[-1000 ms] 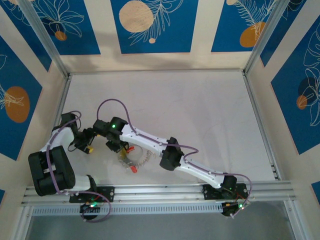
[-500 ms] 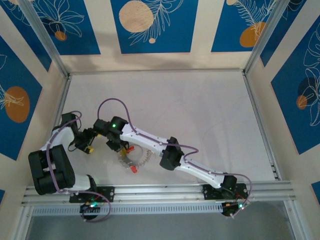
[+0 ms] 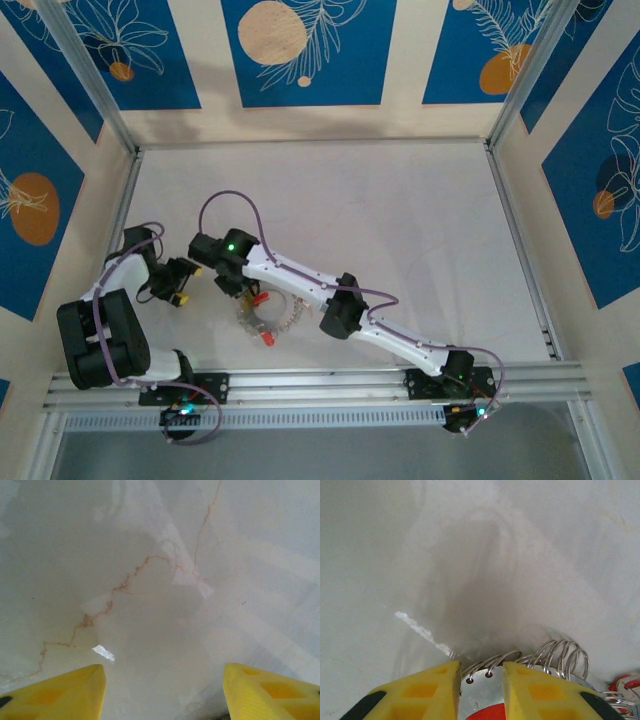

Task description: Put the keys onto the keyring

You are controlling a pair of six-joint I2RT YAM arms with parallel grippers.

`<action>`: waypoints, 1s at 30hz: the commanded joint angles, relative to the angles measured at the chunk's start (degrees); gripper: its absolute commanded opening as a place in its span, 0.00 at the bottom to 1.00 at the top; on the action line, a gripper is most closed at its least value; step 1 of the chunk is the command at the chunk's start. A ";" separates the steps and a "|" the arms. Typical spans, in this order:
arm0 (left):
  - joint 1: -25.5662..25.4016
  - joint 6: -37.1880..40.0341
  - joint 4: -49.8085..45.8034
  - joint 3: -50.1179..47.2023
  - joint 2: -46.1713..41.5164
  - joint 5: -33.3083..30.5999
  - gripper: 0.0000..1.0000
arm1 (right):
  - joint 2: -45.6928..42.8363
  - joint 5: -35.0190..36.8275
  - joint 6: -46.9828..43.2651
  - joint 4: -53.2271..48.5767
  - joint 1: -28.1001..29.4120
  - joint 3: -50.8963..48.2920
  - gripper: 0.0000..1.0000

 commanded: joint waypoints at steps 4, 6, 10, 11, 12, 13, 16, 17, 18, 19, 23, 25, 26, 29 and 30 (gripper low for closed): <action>-5.91 1.14 -0.57 -2.05 -0.27 4.60 0.47 | 0.44 1.31 2.06 -4.06 -1.21 4.29 0.28; -9.14 1.35 -1.65 -1.94 -0.31 5.73 0.47 | -0.98 1.47 0.96 -4.42 -1.81 4.37 0.28; -14.34 1.05 -3.90 -1.66 -0.70 6.82 0.37 | -3.53 2.70 -0.32 -5.97 -3.49 4.35 0.28; -15.42 0.87 -4.10 -1.54 -0.96 6.70 0.35 | -4.05 2.62 -0.35 -6.45 -4.03 4.36 0.28; -16.44 0.85 -4.20 -1.24 -1.19 6.64 0.34 | -4.41 2.66 -0.32 -6.84 -4.58 4.35 0.28; -17.51 0.85 -4.72 -0.68 -1.33 6.05 0.34 | -4.71 2.74 -0.56 -7.14 -4.99 4.40 0.28; -19.39 1.18 -6.53 1.20 -1.19 3.40 0.35 | -5.39 2.51 -1.03 -7.15 -6.36 4.36 0.28; -19.43 1.20 -6.63 1.39 -1.32 2.88 0.35 | -5.65 1.65 -1.03 -6.77 -6.80 4.35 0.28; -19.43 1.20 -6.48 1.50 -1.32 2.45 0.36 | -5.98 0.73 -0.94 -6.36 -7.05 4.40 0.28; -19.44 1.20 -6.48 1.58 -1.41 2.04 0.36 | -6.43 0.29 -0.98 -5.87 -7.17 4.36 0.28; -19.43 1.20 -5.44 2.15 -0.98 2.60 0.38 | -9.12 0.84 -2.19 -4.07 -5.94 4.36 0.29; -19.56 1.64 -4.88 2.50 -0.97 2.42 0.40 | -10.86 0.31 -2.75 -3.28 -5.37 4.35 0.30; -19.69 2.06 -4.99 2.80 -1.14 1.52 0.40 | -12.05 0.20 -3.53 -2.76 -5.06 4.37 0.31; -19.87 2.61 -4.49 2.91 -2.88 -0.78 0.42 | -15.98 2.37 -6.46 -0.67 -3.94 4.37 0.34; -19.87 2.61 -4.22 2.78 -3.55 -1.35 0.42 | -17.30 3.25 -7.67 0.11 -3.55 4.40 0.35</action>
